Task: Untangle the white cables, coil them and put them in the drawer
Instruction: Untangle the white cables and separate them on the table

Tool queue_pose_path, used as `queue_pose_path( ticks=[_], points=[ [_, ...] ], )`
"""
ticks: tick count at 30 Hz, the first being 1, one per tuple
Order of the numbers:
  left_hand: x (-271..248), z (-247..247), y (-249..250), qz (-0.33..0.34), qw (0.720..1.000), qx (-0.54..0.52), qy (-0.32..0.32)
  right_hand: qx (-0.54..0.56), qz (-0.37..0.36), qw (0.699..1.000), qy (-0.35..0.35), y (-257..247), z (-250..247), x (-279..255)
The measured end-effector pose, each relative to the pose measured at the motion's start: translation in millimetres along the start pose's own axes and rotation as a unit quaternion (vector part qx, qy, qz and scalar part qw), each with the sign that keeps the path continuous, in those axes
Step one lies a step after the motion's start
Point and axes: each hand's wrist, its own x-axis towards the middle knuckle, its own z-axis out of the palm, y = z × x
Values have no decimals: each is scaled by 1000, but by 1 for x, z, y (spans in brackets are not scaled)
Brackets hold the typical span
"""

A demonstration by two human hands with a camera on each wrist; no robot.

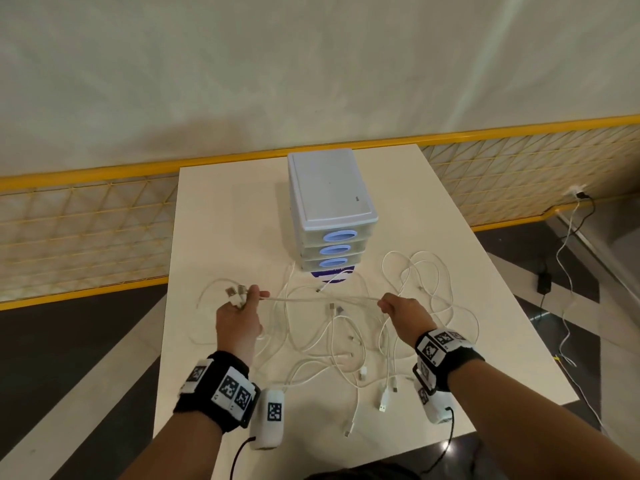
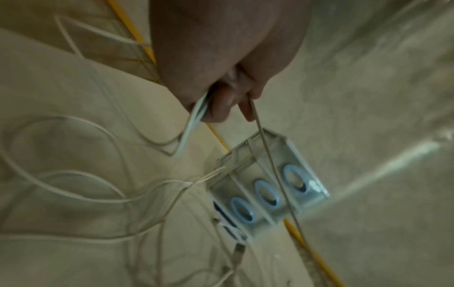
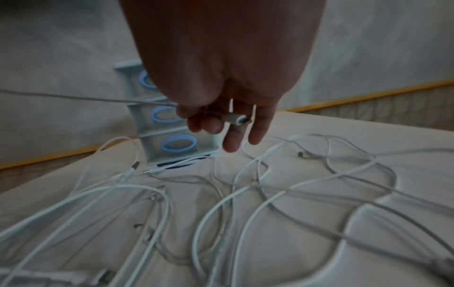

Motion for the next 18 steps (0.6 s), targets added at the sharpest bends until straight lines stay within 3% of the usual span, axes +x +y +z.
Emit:
queue_pose_path(
  ticks=[4,9,13,15,18],
  points=[
    [-1,1,-15,-42,996,72,-39,-29,55,998,27,10,12,7],
    [-3,-16,-22,-62,993,-64,-79,-55,123,991,17,2,23,7],
    [-5,-22,-21,-97,977,-174,-76,-102,27,988,113,-21,36,-3],
    [-4,-23,-21,-110,972,-197,-69,-78,-25,996,48,-37,49,-2],
    [-6,-21,-19,-86,978,-168,-84,-98,-24,990,-98,-55,63,5]
  ],
)
